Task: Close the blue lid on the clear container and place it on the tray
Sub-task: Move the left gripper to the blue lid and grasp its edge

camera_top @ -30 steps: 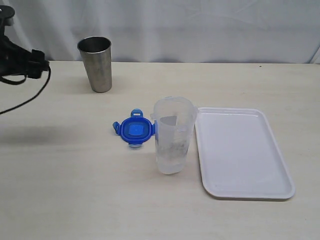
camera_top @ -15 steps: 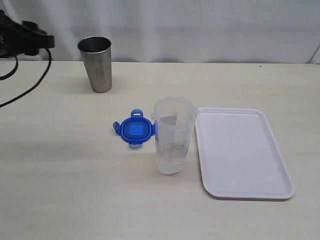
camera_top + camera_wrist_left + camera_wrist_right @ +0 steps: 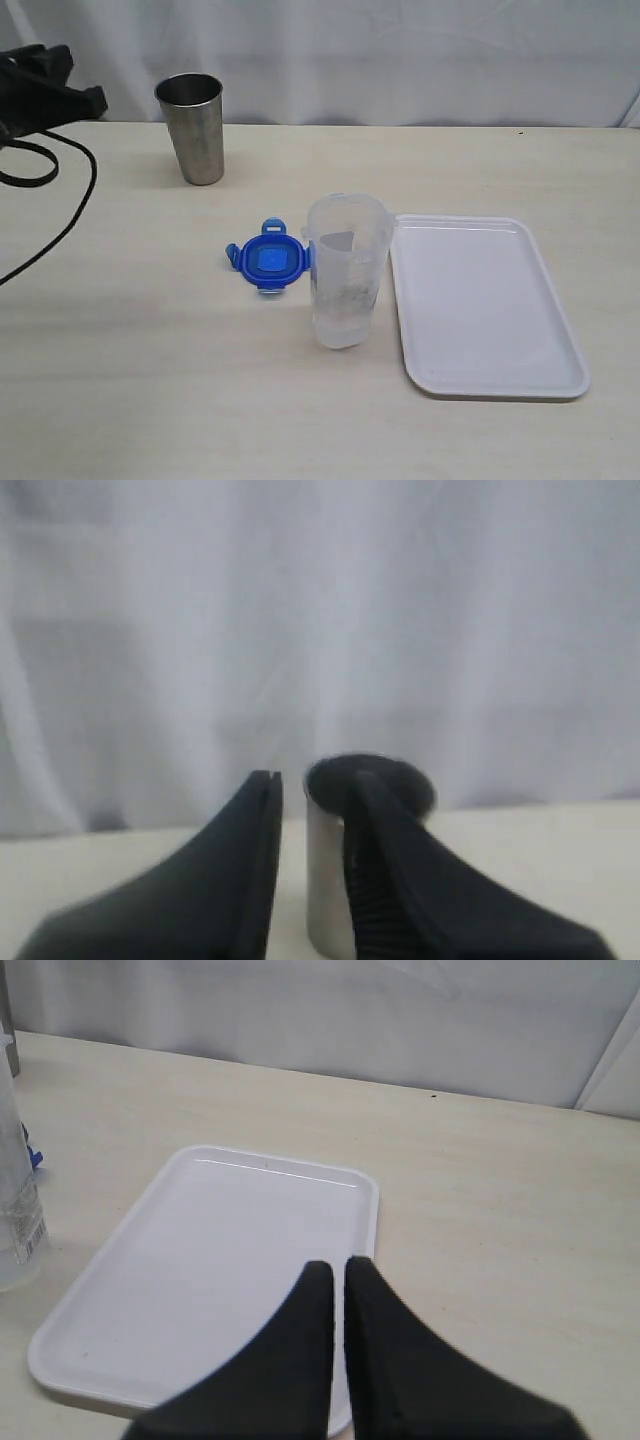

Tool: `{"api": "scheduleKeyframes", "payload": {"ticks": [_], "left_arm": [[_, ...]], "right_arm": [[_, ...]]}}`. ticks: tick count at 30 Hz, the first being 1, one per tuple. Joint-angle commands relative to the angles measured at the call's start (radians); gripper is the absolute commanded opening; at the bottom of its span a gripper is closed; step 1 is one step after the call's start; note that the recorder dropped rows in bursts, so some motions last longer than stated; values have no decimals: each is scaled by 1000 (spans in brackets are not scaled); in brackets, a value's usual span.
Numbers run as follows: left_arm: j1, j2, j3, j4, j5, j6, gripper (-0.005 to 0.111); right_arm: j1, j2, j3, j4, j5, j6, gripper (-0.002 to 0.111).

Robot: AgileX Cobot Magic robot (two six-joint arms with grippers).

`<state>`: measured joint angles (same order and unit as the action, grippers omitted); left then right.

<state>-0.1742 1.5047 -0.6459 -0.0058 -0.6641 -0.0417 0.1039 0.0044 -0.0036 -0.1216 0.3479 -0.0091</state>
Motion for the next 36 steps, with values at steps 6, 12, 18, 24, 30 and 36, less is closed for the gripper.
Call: {"api": "scheduleKeyframes", "payload": {"ticks": [6,12,18,24,30,36], "left_arm": [[0,120,3,144,407,-63,23],[0,120,3,132,522,-269,23],[-38,122,3,144,558,-389,23],[-182,133,-13,146,546,-427,23],[-262,228,-152,144,592,-453,37],[-287,340,-236,142,637,-488,41]], "right_arm": [[3,-4,4,2,-2,-4,5],[3,-4,4,2,-2,-4,5],[3,-4,4,2,-2,-4,5],[3,-4,4,2,-2,-4,5],[3,-4,4,2,-2,-4,5],[3,-4,4,2,-2,-4,5]]}}
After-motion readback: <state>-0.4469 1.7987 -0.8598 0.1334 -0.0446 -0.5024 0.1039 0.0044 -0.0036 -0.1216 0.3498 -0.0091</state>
